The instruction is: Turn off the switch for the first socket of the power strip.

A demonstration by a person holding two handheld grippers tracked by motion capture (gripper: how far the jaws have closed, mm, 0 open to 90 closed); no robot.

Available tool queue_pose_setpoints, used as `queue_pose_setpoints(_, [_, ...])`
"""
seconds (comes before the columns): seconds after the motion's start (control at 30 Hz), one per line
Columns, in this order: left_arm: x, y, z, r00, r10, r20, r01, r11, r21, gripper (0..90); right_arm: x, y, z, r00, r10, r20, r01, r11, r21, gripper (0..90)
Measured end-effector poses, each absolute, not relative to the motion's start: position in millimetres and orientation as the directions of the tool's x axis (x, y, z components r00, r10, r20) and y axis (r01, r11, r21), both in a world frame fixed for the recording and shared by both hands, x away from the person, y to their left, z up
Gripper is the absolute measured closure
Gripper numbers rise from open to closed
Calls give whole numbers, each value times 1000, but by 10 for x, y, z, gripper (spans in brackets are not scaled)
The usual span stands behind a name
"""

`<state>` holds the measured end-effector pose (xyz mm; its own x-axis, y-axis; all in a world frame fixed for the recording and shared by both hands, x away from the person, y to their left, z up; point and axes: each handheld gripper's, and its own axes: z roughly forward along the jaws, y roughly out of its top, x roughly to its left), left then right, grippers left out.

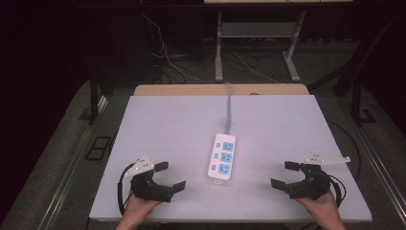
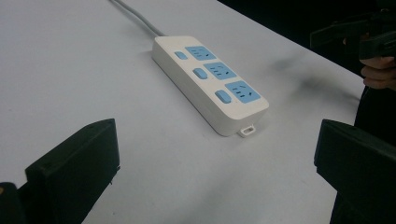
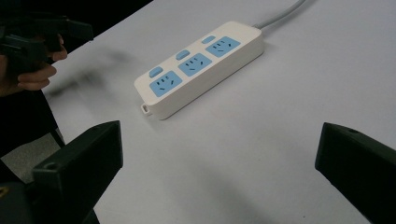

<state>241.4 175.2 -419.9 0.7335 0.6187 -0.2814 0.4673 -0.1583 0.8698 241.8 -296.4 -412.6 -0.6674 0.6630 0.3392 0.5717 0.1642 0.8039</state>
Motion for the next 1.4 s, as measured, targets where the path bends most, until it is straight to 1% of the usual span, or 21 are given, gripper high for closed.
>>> queue_pose_setpoints(0.77, [2429,1780,-4196,736,606,-300,480,-155,864,0,2406,-2963,-4141,-674,657,337,580,189,792,7])
queue_pose_setpoints(0.97, [2416,1772,-4181,737,607,-298,484,-166,859,0,2407,-2962,-4146,-676,657,334,581,196,790,7])
queue_pose_setpoints(1.4, [2419,1707,-4072,766,583,-271,474,-228,850,0,2408,-2956,-4152,-679,655,330,583,210,785,7])
